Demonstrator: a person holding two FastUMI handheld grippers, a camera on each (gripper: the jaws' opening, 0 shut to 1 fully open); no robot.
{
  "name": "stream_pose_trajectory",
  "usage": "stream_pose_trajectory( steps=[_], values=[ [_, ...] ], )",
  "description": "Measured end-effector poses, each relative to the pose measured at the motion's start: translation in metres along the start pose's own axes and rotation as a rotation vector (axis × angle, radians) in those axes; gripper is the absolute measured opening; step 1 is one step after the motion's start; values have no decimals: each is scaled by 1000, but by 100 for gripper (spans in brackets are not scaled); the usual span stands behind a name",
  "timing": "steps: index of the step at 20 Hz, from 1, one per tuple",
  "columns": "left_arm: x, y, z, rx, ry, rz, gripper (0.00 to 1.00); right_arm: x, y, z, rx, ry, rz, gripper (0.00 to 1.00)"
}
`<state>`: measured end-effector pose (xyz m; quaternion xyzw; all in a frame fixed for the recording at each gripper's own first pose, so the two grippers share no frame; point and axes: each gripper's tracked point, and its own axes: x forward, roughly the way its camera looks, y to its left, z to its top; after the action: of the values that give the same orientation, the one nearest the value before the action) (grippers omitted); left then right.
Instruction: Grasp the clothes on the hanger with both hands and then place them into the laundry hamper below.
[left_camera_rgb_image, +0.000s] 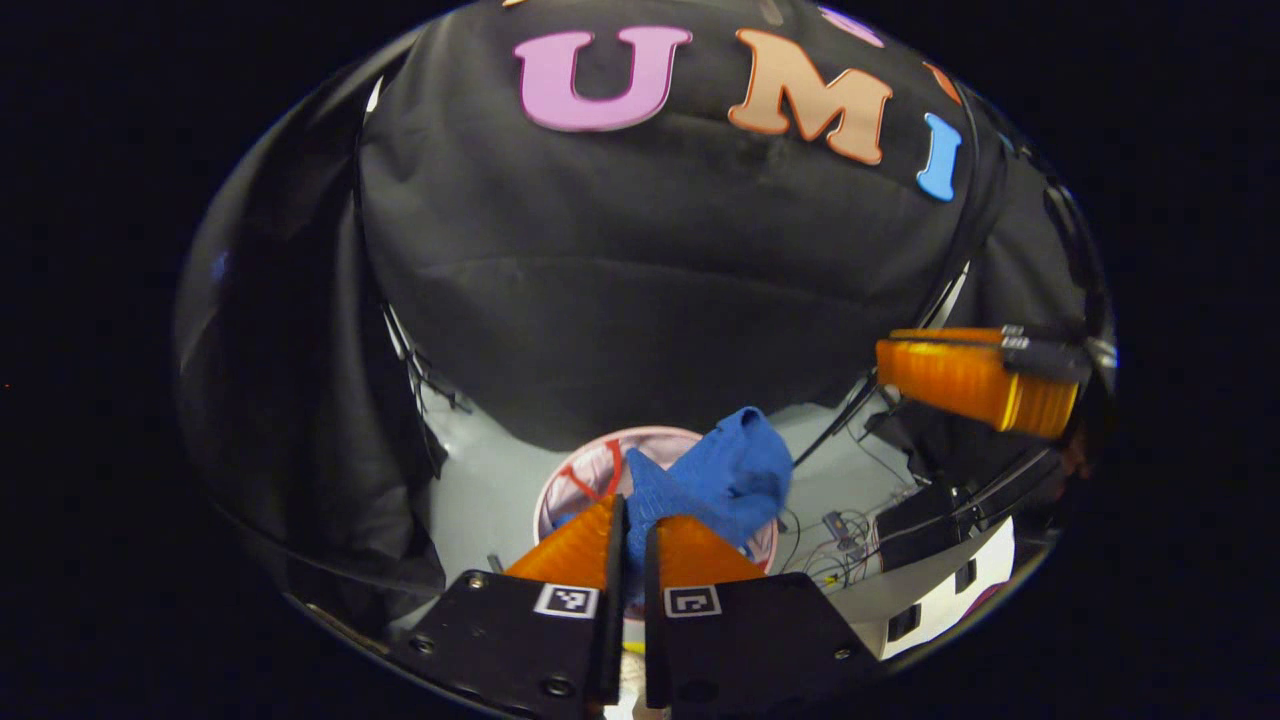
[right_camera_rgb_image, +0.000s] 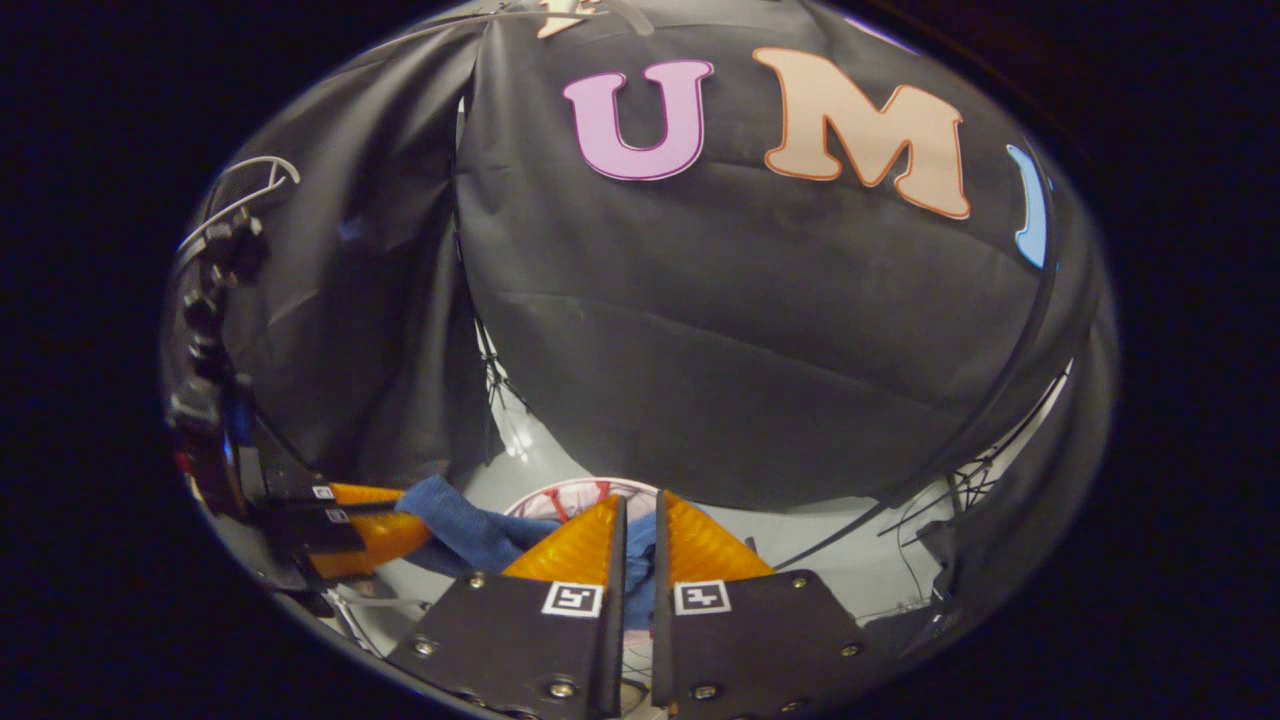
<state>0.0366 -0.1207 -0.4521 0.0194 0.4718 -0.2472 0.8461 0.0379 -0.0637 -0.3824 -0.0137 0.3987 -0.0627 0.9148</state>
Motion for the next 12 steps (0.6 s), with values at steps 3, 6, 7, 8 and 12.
stream_pose_trajectory(
  steps=[3, 6, 7, 8, 12],
  values=[
    [7, 2, -19, -1, 28, 5, 37, 0, -1, -1, 1, 3, -1, 12],
    [8, 2, -21, -4, 42, 12, 31, 0, -2, -5, 1, 12, 0, 12],
    [7, 2, -20, -11, 42, 10, 32, -1, -2, -6, 2, 13, 0, 12],
    [7, 1, -18, -16, 38, 8, 32, -1, -2, -8, 4, 15, 0, 12],
    [5, 2, -12, -9, 26, 12, 31, -3, -1, -7, 14, 13, -1, 12]
  ],
)
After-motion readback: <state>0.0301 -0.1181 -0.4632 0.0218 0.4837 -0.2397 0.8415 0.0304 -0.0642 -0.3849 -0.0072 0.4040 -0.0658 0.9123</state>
